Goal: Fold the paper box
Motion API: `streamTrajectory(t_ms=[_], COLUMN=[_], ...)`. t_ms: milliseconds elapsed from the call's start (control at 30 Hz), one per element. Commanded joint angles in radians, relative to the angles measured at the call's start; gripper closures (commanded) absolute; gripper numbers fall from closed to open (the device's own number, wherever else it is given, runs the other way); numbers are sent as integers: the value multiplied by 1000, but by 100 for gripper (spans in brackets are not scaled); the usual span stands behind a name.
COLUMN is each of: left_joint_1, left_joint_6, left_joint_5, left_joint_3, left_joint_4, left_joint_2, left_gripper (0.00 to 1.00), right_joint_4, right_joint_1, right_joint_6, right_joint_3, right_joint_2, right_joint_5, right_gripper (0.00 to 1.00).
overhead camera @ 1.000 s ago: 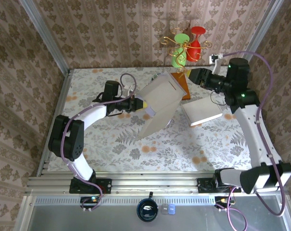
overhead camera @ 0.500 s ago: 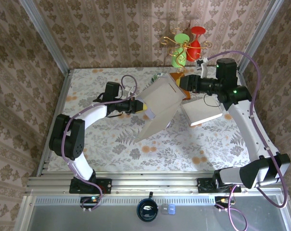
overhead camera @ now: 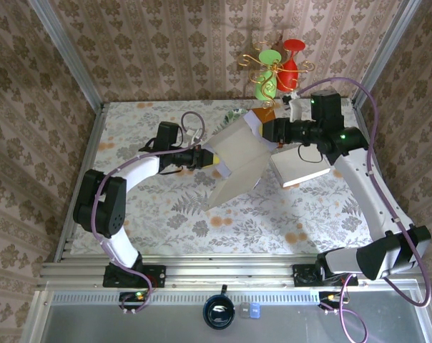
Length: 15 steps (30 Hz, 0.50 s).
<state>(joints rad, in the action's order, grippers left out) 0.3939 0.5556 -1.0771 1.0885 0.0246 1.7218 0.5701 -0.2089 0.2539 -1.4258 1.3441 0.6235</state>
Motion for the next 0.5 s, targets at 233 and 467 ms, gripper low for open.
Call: streamTrajectory(t_ms=[233,467], left_joint_1=[6,9], left_joint_6=[-25,-38], left_joint_5=[-18,2], left_joint_3=[27,36], left_joint_4=[30,71], left_joint_2=[-17,-28], left_gripper=[100,100], right_joint_4=[71,97], right_joint_1=[-60,-115], right_joint_6=[-116,-166], right_joint_3=[-17,-14], right_joint_2=[-16,-22], right_joint_5=[-187,-299], right_gripper=[70,68])
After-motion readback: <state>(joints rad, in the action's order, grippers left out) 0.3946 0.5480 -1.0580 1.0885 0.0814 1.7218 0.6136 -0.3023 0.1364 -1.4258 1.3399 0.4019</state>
